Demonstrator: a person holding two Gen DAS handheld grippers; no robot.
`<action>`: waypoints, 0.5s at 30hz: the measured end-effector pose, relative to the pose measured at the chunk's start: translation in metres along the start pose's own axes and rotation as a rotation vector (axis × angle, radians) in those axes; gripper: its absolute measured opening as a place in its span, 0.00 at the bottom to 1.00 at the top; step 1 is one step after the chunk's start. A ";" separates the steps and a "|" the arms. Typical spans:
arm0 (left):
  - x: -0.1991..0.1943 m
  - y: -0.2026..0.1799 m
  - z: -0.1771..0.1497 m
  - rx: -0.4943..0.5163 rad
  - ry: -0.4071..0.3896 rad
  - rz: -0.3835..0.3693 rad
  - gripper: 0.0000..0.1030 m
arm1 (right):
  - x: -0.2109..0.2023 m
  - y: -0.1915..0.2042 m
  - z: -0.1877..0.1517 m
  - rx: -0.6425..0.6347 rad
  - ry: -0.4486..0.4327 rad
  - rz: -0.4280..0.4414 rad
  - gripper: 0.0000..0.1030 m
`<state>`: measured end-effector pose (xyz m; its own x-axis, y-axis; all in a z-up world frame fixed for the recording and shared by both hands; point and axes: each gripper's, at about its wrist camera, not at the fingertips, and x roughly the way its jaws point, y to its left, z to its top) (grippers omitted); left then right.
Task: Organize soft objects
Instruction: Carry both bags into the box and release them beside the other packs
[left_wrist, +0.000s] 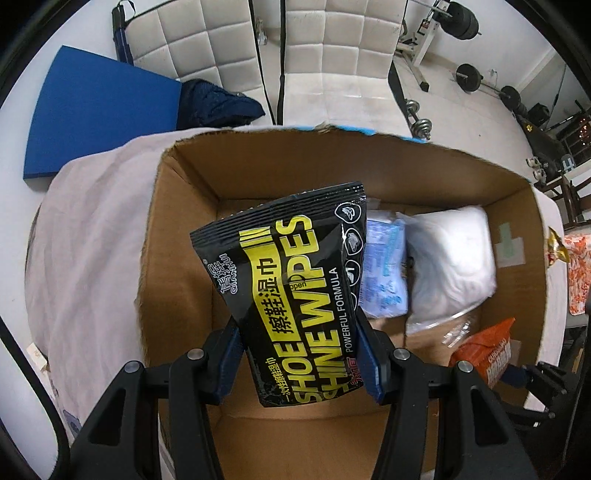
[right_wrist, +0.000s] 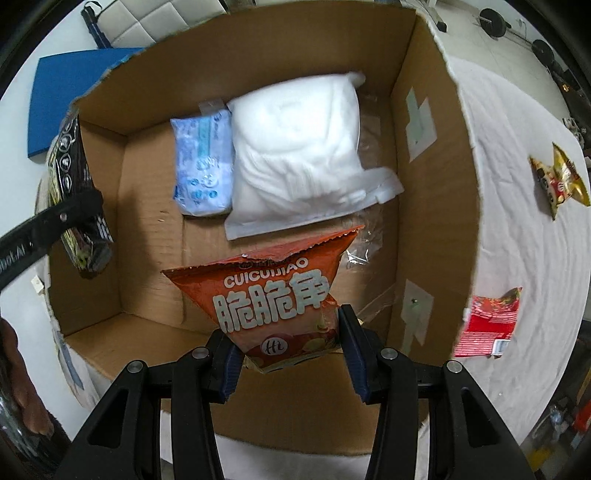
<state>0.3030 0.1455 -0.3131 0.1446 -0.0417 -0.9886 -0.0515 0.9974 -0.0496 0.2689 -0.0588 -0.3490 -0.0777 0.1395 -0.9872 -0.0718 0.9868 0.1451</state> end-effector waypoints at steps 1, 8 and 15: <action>0.005 0.002 0.002 -0.002 0.009 -0.002 0.50 | 0.005 0.000 0.001 0.004 0.005 -0.005 0.49; 0.042 0.007 0.018 0.008 0.064 0.018 0.50 | 0.033 -0.002 0.007 0.036 0.044 -0.020 0.49; 0.067 0.008 0.028 0.028 0.102 0.026 0.51 | 0.050 -0.007 0.007 0.047 0.076 -0.042 0.49</action>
<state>0.3396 0.1519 -0.3759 0.0423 -0.0199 -0.9989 -0.0257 0.9995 -0.0210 0.2722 -0.0577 -0.4003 -0.1506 0.0926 -0.9842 -0.0297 0.9947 0.0982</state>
